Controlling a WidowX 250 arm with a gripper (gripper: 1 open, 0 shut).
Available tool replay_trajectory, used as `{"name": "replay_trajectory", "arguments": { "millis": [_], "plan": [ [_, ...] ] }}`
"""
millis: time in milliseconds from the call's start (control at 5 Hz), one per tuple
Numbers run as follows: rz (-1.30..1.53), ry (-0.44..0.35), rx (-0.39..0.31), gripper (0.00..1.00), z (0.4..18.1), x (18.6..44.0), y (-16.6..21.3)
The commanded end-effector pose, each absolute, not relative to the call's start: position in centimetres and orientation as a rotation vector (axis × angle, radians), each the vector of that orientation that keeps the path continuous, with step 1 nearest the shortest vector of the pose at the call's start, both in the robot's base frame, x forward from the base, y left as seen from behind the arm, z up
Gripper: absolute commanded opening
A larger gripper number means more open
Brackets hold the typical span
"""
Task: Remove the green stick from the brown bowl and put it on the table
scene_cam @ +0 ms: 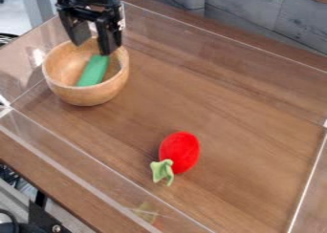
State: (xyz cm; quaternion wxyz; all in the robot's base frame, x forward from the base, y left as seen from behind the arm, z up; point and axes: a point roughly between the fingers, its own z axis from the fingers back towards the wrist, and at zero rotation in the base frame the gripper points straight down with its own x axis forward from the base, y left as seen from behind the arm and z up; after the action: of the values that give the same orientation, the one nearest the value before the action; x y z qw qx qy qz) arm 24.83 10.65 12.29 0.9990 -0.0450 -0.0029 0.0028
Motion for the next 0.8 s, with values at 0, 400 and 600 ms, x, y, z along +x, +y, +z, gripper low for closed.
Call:
{"name": "replay_trajectory", "arguments": {
  "millis": [0, 400, 600],
  "plan": [
    [0.112, -0.057, -0.08, 1.0, 12.6, 25.8, 10.9],
    [0.263, -0.055, -0.087, 1.0, 10.7, 26.3, 10.4],
    [0.226, -0.059, -0.074, 1.0, 9.5, 26.2, 11.2]
  ]
}}
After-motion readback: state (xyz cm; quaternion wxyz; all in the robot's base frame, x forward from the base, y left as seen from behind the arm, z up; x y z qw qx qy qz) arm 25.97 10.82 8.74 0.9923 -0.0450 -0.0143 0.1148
